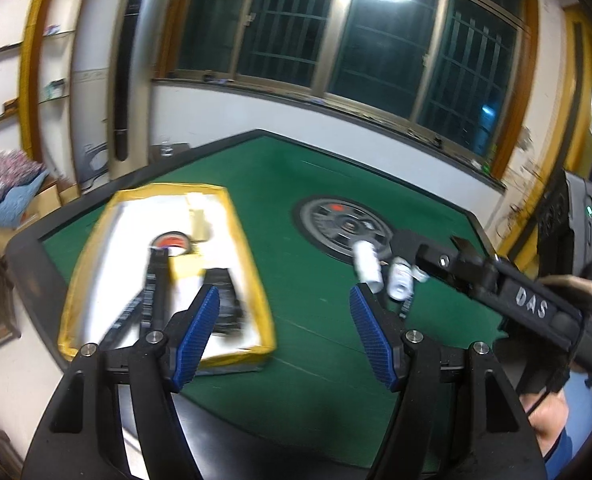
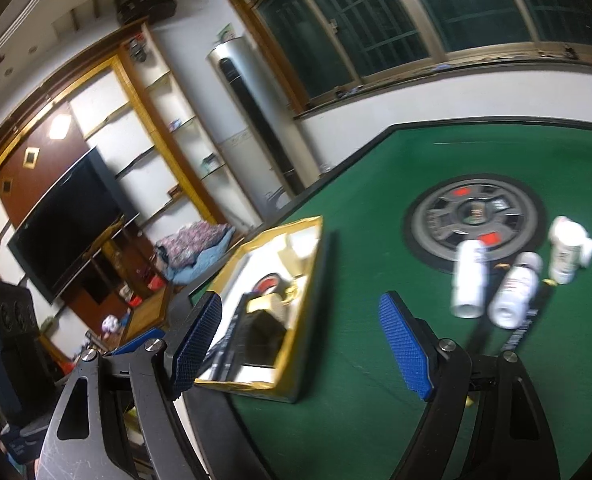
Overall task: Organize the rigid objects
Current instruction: 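Move both grippers back toward the yellow-capped markers on the table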
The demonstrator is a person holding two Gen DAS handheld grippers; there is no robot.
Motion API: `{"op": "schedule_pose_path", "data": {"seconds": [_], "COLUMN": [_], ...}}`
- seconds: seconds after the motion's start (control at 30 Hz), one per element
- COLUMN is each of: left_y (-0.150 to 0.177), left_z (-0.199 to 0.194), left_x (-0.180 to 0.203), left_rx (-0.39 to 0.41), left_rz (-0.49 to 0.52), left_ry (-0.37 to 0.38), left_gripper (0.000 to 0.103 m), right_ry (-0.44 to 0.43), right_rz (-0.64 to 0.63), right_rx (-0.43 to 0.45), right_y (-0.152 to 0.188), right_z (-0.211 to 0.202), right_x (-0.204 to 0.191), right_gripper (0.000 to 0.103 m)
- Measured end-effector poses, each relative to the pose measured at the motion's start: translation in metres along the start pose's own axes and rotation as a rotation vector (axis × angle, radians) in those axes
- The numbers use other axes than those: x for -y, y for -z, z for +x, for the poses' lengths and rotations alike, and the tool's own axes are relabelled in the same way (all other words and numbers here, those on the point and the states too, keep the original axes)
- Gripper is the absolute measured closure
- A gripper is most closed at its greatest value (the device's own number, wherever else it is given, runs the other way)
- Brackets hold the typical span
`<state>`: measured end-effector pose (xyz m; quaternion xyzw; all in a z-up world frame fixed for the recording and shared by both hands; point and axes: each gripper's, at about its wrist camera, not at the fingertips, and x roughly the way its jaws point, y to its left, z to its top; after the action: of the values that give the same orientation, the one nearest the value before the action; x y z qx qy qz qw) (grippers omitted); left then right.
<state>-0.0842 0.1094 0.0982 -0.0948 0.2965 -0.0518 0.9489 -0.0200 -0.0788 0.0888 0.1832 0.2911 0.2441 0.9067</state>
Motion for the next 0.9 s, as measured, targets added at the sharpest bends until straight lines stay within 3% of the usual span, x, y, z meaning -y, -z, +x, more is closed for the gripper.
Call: {"op": "schedule_pose_path", "data": {"seconds": [0.2, 0.37, 0.73, 0.9], "left_y": [0.008, 0.014, 0.025, 0.023], "left_z": [0.013, 0.023, 0.054, 0.07], "left_x": [0.045, 0.07, 0.082, 0.075], "left_rx": [-0.05, -0.087, -0.172, -0.195], "left_rz": [0.105, 0.169, 0.201, 0.175], "left_ry": [0.053, 0.079, 0.103, 0.11], "left_gripper": [0.036, 0.036, 0.036, 0.036], "right_ry": [0.089, 0.178, 0.174, 0.19], "right_rz": [0.107, 0.173, 0.247, 0.223], "right_rx": [0.028, 0.0, -0.048, -0.055], "right_y": [-0.006, -0.006, 0.004, 0.005], "right_z": [-0.029, -0.042, -0.052, -0.052], "right_x": [0.045, 0.072, 0.102, 0.099], "right_gripper": [0.026, 0.026, 0.026, 0.026]}}
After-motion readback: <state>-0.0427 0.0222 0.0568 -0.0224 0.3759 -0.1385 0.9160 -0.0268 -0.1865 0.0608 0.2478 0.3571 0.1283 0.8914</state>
